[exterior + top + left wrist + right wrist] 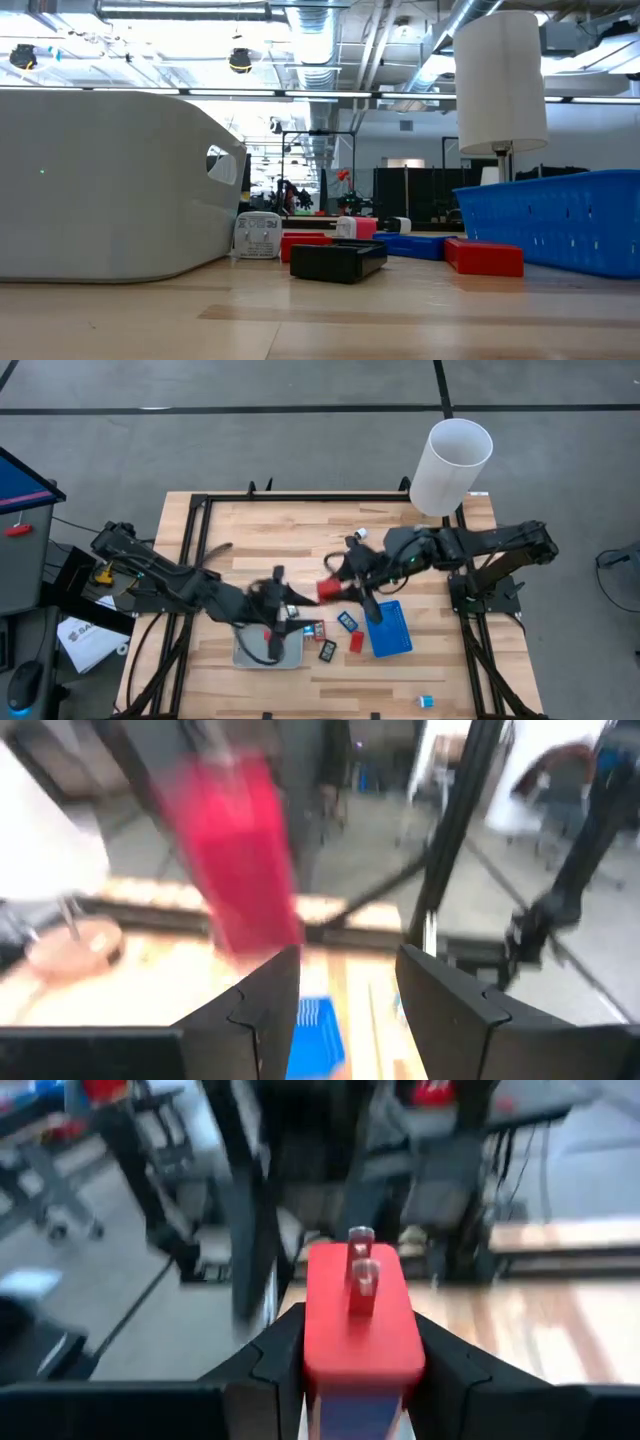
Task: Pick & Place Office items
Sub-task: Put the red charger adapter into the gray bin
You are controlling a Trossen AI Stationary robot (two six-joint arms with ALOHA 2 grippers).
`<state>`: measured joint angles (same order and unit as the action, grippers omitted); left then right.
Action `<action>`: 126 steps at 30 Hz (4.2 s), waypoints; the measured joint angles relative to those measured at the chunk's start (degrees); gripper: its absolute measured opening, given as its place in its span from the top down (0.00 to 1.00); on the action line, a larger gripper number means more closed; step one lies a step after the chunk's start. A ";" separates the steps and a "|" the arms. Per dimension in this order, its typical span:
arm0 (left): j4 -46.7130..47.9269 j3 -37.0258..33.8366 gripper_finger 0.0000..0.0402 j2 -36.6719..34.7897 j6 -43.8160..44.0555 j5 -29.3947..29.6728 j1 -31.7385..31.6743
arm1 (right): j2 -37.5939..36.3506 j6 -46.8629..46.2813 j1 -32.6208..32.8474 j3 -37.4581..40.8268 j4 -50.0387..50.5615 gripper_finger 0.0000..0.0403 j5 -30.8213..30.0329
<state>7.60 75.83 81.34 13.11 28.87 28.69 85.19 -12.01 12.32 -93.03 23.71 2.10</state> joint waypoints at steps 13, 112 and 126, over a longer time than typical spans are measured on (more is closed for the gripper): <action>-0.35 0.03 0.59 -0.05 -1.22 2.06 0.49 | 0.04 0.58 0.21 -1.69 1.03 0.71 0.40; -6.93 0.33 0.51 -3.08 -2.10 1.21 -2.97 | 4.42 2.06 1.90 -1.38 0.67 0.71 -2.18; -5.39 0.31 0.52 -3.08 -2.11 1.06 -2.95 | 4.28 1.95 2.25 -1.40 -0.68 0.71 -2.11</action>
<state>2.21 76.14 78.26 11.00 29.93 25.74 89.47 -10.07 14.57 -94.43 23.03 -0.01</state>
